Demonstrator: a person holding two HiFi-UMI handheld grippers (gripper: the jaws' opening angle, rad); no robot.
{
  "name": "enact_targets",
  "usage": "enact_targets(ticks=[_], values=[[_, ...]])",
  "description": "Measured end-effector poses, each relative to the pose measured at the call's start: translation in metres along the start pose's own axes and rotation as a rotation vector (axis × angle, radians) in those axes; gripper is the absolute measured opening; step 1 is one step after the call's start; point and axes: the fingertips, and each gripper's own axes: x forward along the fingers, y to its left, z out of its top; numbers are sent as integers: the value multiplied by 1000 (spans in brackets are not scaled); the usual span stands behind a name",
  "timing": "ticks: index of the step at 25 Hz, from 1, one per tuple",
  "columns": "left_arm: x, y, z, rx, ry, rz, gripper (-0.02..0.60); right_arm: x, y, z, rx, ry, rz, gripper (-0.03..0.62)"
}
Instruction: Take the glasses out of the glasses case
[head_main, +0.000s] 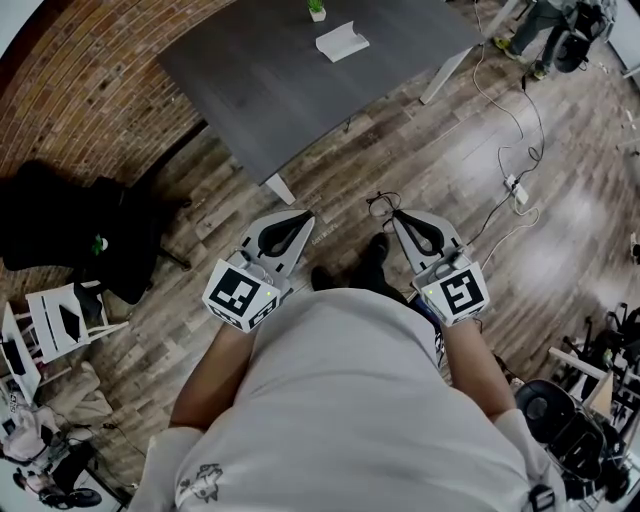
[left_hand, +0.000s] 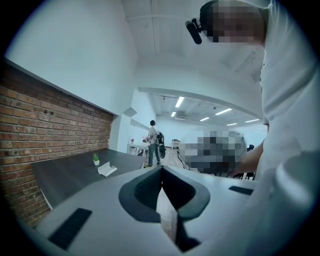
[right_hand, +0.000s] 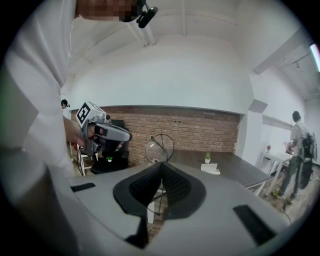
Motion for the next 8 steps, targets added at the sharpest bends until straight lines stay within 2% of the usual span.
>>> enact_targets(ticks=[8], values=[[6, -2, 0, 1, 1, 7, 11, -2, -1, -1, 17, -8, 15, 14]])
